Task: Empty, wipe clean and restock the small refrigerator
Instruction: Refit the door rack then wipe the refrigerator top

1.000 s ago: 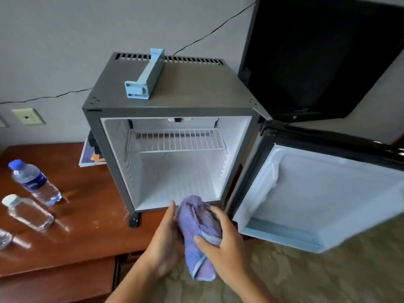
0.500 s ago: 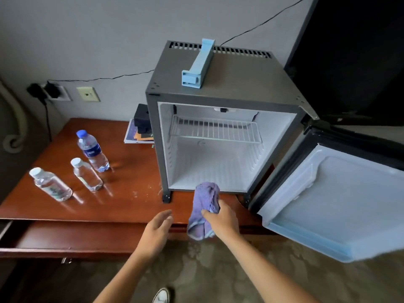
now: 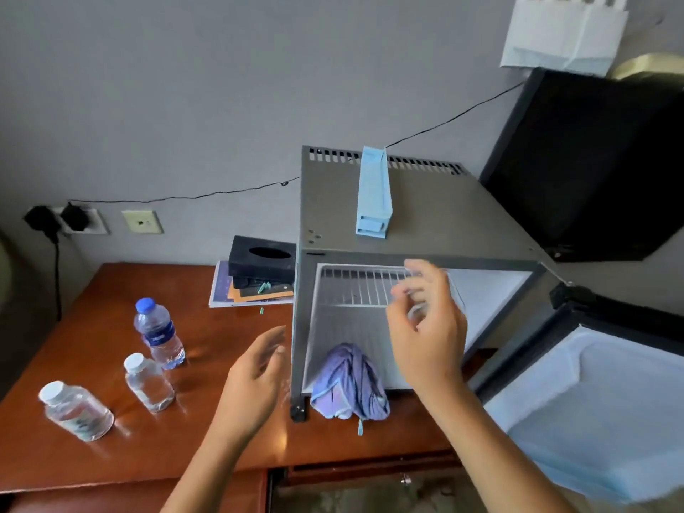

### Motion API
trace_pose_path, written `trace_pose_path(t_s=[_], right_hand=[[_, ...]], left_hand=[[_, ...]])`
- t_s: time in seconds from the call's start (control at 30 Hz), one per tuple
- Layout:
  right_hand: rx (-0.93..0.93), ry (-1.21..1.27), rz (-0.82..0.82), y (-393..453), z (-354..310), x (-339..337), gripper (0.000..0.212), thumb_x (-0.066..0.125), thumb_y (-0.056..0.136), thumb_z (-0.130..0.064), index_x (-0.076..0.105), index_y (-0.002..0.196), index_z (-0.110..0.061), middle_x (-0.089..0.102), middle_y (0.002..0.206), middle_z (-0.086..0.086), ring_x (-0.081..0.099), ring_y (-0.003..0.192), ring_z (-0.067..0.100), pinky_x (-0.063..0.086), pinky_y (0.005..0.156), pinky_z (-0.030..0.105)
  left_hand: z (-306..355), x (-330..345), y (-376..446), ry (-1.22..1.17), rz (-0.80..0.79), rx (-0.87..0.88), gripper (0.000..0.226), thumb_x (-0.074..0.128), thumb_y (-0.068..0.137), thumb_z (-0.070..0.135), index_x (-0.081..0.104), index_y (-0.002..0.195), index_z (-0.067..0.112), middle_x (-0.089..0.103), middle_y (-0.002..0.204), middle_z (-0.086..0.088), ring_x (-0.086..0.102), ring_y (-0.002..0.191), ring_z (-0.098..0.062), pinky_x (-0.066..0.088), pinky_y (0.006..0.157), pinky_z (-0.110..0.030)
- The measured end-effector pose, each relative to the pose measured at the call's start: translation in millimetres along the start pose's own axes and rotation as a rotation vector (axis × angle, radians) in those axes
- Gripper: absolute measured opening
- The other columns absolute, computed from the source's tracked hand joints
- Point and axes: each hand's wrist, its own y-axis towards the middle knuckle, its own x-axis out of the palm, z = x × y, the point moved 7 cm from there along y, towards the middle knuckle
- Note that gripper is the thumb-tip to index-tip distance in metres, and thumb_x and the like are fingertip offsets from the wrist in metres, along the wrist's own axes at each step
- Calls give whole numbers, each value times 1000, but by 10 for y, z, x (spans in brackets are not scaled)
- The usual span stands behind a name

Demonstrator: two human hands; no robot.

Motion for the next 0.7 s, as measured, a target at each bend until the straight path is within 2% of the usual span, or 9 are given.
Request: trace_pose_path(t_s=[0.07, 0.17, 0.2, 0.27, 0.33, 0.43, 0.5, 0.63, 0.7], right_hand=[[-22, -94, 82, 429, -334, -86, 35, 63, 93, -21, 57, 128, -20, 62, 100, -10, 58, 78, 8, 45, 67, 23], [314, -236, -158, 1013, -209, 239, 49, 52, 96, -52, 50, 137, -25, 57, 124, -1, 58, 108, 21, 47, 86, 37], [438, -234, -246, 1138, -82, 395, 52, 49, 94, -56, 53, 133, -22, 59, 124, 2, 59, 111, 25, 48, 88, 39], [606, -211, -334, 1322, 143, 642, 37, 51, 88, -51, 60, 100, -17, 65, 97, 3, 64, 93, 31, 48, 74, 36], [636, -242, -381, 1411, 251, 770, 17, 56, 82, -32, 53, 78, -16, 61, 76, 2, 60, 72, 30, 47, 63, 32], [633, -217, -392, 1447, 318, 772, 8, 53, 78, -18, 58, 80, -12, 68, 78, 9, 65, 66, 31, 54, 58, 35], [631, -181, -352, 1333, 290, 618, 7, 53, 78, -15, 54, 73, -9, 67, 74, 10, 65, 63, 32, 46, 53, 33], [580, -198, -247, 893, 203, 85, 22, 56, 80, -17, 44, 61, -13, 66, 70, 15, 60, 62, 36, 34, 52, 32], [568, -223, -208, 626, 114, -213, 31, 57, 83, -18, 38, 59, -14, 57, 59, 9, 50, 55, 27, 30, 51, 30]], left_hand=[[128, -64, 63, -9, 3, 45, 29, 53, 104, 17, 64, 123, 36, 67, 114, 35, 60, 111, 12, 44, 89, -12], [300, -116, 125, -28, 12, 98, 27, 54, 103, 15, 68, 118, 34, 68, 109, 33, 63, 107, 8, 47, 88, -17], [352, -123, 131, -38, 11, 109, 27, 55, 103, 14, 69, 116, 32, 69, 107, 31, 64, 105, 8, 47, 88, -17], [419, -125, 148, -80, 7, 114, 26, 54, 102, 11, 71, 112, 28, 72, 103, 24, 66, 102, 4, 50, 88, -21], [458, -118, 151, -139, 4, 92, 26, 53, 102, 8, 71, 109, 25, 75, 99, 15, 70, 96, -2, 54, 89, -29], [530, -86, 126, -222, -1, 86, 26, 52, 103, 5, 72, 104, 21, 76, 91, 6, 72, 86, -9, 56, 85, -33], [594, -26, 90, -275, -27, 88, 26, 52, 102, 4, 72, 100, 19, 74, 86, 0, 71, 81, -14, 56, 80, -33], [821, 199, 4, -394, -105, 105, 25, 52, 102, 0, 73, 97, 13, 72, 79, -6, 67, 72, -15, 56, 72, -26], [1002, 377, -72, -478, -180, 90, 24, 51, 103, 2, 73, 99, 9, 72, 81, -10, 66, 71, -17, 56, 70, -23]])
